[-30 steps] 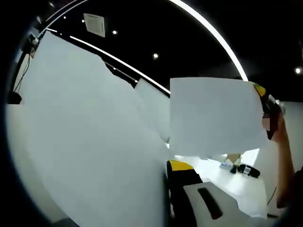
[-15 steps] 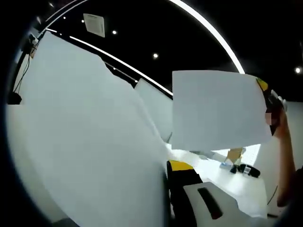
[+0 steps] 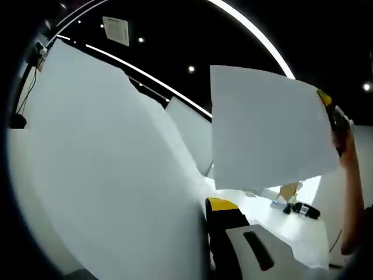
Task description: Organize the stack of printing papers by aligning and flattening the scattered papers on the table
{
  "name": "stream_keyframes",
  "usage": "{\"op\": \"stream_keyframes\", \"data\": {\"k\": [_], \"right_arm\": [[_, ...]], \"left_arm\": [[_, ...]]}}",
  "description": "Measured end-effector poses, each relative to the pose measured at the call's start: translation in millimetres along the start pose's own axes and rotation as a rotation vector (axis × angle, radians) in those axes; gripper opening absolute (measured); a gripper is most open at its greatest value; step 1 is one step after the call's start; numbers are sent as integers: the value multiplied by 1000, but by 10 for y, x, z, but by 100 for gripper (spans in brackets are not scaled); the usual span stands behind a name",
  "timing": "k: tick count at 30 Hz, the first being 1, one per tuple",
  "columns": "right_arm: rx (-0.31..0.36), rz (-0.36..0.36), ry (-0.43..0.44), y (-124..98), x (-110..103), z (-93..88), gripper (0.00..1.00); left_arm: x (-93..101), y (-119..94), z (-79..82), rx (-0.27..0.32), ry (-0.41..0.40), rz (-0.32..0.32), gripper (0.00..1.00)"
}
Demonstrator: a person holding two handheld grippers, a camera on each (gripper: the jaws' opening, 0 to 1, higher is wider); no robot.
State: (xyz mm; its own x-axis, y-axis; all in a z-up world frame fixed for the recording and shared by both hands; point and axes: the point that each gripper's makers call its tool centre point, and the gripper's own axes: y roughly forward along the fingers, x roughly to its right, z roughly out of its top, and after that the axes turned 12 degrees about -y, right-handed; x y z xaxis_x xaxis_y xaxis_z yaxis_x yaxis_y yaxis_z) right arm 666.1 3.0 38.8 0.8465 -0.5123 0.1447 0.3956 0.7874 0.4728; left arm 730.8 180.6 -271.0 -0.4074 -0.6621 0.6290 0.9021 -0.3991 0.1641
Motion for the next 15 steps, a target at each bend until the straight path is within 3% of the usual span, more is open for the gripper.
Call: {"op": "stream_keyframes", "data": {"k": [15], "right_arm": [[15, 22, 40, 212, -49, -119, 0]], "left_arm": [[-45, 6, 8, -3, 2, -4, 12]]}}
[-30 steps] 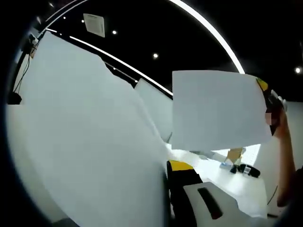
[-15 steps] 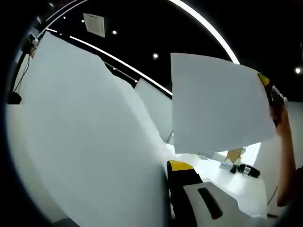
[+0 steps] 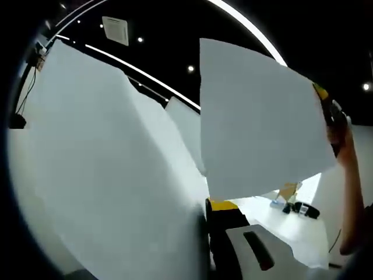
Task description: Organize the stack of printing papers by aligning and flattening the scattered papers on the table
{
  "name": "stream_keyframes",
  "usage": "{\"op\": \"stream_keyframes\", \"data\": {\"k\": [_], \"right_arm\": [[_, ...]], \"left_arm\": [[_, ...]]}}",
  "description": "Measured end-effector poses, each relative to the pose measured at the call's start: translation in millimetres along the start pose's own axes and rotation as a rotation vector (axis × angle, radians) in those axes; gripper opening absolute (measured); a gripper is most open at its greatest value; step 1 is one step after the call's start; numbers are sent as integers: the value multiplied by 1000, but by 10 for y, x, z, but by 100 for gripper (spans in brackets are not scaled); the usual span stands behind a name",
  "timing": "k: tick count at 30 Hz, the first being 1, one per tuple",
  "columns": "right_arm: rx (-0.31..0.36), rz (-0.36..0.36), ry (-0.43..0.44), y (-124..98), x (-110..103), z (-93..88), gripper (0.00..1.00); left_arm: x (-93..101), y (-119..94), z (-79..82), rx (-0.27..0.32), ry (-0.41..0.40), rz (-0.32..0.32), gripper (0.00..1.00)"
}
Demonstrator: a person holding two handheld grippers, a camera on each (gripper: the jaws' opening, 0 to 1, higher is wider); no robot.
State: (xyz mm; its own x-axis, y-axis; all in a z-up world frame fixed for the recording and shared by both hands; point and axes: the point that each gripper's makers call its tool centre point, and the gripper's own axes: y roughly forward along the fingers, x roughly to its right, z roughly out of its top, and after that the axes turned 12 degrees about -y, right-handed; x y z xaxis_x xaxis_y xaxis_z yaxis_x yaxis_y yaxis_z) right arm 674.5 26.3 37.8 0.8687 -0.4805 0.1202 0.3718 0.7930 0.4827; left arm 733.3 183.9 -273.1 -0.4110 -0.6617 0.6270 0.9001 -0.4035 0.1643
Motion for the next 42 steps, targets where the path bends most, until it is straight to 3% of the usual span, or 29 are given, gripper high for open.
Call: {"op": "stream_keyframes", "data": {"k": [5, 12, 21, 30, 42], "right_arm": [[25, -23, 29, 61, 100, -62, 0], [19, -62, 60, 111, 282, -314, 0], [58, -132, 96, 5, 521, -467, 0], [80, -177, 189, -133, 690, -657, 0], [44, -230, 207, -214, 832, -904, 0]], "left_arm": [[-4, 4, -3, -3, 1, -1, 12], [1, 5, -7, -3, 1, -1, 12], [13, 9, -27, -6, 4, 0, 12], [32, 8, -45, -7, 5, 0, 12], [56, 1, -49, -10, 0, -7, 14]]}}
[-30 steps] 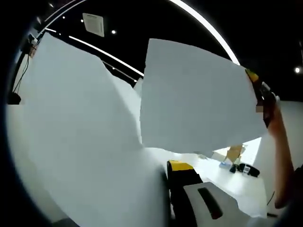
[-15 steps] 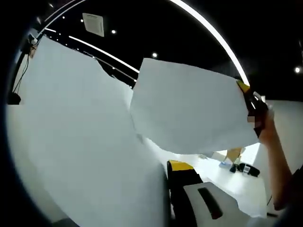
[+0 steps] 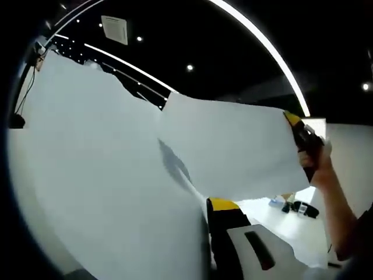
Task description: Organize the stack of printing papers by aligning and flattening the scattered papers on the table
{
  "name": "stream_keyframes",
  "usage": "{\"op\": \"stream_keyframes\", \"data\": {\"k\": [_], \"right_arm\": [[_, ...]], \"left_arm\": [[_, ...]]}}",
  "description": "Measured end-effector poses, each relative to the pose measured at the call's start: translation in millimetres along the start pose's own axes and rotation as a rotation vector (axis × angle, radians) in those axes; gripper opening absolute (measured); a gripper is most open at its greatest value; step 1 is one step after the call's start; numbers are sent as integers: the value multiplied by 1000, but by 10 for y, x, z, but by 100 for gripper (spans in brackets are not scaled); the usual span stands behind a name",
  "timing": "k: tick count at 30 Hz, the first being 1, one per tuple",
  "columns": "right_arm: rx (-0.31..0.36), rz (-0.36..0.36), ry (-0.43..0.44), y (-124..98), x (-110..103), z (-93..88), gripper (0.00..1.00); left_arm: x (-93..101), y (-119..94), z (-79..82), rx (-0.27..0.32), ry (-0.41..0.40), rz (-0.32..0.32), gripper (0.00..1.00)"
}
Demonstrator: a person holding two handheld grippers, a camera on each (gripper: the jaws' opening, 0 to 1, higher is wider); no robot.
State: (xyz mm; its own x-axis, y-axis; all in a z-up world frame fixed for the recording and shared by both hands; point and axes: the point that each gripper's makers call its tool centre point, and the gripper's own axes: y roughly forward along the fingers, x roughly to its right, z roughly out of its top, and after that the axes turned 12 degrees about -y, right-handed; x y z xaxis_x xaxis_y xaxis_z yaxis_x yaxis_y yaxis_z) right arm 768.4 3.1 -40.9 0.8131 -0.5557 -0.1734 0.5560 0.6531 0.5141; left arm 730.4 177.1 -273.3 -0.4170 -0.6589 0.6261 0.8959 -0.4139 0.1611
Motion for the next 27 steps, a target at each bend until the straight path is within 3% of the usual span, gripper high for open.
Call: {"op": "stream_keyframes", "data": {"k": [16, 27], "right_arm": [[-50, -47, -5, -108, 145, -214, 0], [-112, -78, 20, -289, 199, -505, 0]], "left_arm": [[16, -5, 36, 12, -27, -15, 18], [16, 3, 23, 10, -25, -17, 19]]}}
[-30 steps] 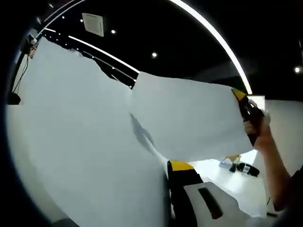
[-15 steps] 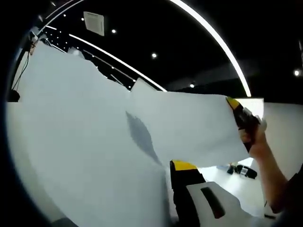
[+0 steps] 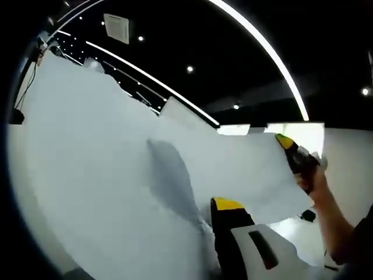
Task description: Organize the stack of printing papers by aligning and flattening the scattered papers on the table
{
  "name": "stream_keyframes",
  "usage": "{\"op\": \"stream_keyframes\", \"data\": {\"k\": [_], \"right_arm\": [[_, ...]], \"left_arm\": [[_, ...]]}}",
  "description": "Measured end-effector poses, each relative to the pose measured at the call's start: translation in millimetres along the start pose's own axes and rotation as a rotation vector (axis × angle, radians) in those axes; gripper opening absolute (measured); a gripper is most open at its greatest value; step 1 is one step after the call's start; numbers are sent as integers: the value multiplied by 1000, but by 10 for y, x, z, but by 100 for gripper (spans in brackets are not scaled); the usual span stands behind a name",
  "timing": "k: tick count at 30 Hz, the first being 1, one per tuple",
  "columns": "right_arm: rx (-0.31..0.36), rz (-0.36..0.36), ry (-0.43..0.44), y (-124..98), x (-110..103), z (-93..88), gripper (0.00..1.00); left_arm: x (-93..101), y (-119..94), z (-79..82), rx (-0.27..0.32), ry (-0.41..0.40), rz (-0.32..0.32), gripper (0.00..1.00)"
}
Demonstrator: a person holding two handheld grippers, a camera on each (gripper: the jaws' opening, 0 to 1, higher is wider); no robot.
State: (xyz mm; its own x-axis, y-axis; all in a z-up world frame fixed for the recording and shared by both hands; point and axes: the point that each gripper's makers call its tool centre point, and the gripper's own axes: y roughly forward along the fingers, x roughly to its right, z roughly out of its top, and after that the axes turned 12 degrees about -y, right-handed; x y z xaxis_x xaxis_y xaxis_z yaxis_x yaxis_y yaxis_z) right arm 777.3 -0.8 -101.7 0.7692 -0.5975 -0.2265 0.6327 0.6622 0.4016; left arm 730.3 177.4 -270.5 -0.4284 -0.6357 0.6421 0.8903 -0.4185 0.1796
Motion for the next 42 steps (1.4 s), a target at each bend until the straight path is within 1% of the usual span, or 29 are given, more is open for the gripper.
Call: {"op": "stream_keyframes", "data": {"k": [3, 6, 10, 12, 15, 18, 20, 23, 31, 34, 42], "right_arm": [[-6, -8, 18, -32, -17, -67, 0], [-15, -14, 2, -61, -63, -158, 0], [-16, -46, 19, -126, 4, -237, 0], [6, -70, 53, -169, 40, -244, 0], [24, -90, 76, -212, 68, -269, 0], [57, -119, 126, -244, 113, -307, 0], [71, -130, 152, -248, 101, -299, 0], [90, -145, 194, -271, 133, -335, 0], [138, -176, 267, -317, 92, -368, 0], [137, -177, 276, -313, 59, -401, 0], [110, -188, 273, -330, -99, -597, 0]], "left_arm": [[-1, 0, 0, 0, 0, 0, 19], [-2, 0, 2, -1, 1, 1, 19], [-3, -1, 6, -1, 0, 1, 19], [-1, -1, 6, -2, 0, 0, 20], [2, 1, 6, -3, -1, -1, 21], [8, 1, 6, -3, -1, -2, 21], [11, 0, 6, -3, -2, -2, 21], [17, -3, 7, -3, -3, -3, 22], [25, -3, 6, -2, -5, -6, 22], [19, -2, 6, -2, -6, -6, 22], [10, 0, 6, -2, -9, -6, 22]]}}
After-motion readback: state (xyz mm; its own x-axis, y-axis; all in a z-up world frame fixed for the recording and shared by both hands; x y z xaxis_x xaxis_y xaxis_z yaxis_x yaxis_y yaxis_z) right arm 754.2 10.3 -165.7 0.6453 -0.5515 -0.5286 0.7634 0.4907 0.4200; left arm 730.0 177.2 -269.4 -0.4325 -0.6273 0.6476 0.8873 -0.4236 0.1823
